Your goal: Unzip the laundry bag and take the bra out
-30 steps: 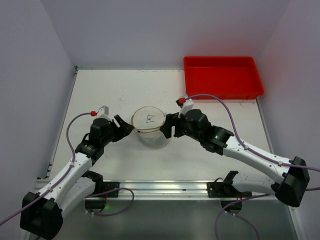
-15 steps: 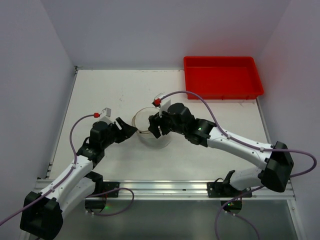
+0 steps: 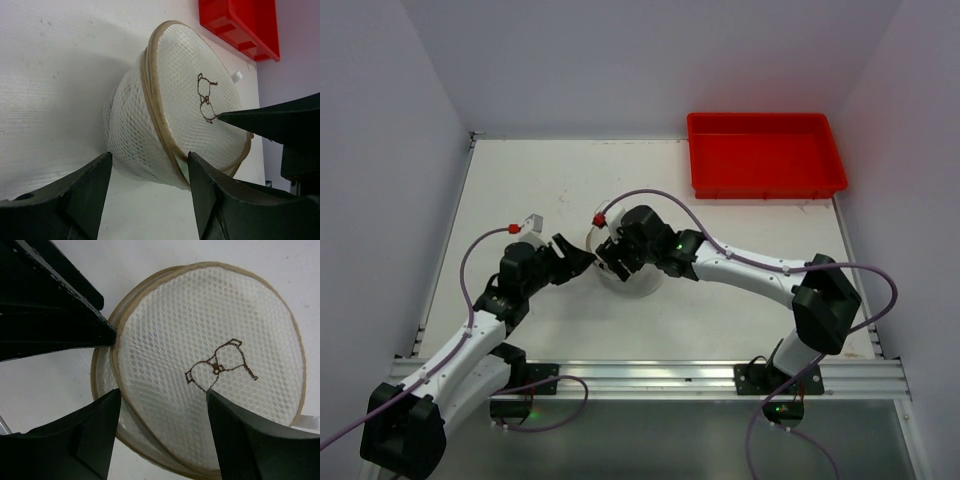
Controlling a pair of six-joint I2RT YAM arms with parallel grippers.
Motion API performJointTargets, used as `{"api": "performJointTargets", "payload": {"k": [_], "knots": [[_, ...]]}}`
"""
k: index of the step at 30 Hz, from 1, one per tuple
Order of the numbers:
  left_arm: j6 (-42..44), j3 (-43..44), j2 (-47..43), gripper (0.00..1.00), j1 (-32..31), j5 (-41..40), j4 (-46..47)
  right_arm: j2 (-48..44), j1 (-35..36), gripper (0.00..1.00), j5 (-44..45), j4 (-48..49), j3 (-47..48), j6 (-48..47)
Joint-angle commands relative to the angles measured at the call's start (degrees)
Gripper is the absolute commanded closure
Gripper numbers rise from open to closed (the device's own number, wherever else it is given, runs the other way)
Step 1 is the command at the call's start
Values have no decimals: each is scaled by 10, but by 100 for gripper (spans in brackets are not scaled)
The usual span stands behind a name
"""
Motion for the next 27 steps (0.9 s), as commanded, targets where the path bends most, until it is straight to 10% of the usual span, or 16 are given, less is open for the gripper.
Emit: {"api": "performJointTargets", "payload": {"k": [1,6,12,27], "knots": [[8,9,0,35,3,13,27,16,4,29,-5,4,19,-19],[10,13,3,35,3,17,29,23,4,42,34,32,-1,-17],[13,22,-13,32,3,-1,9,-24,4,100,53,62,-34,3],[33,127,125,27,2,14,7,-132,4,100,78,130,-111,124]]}}
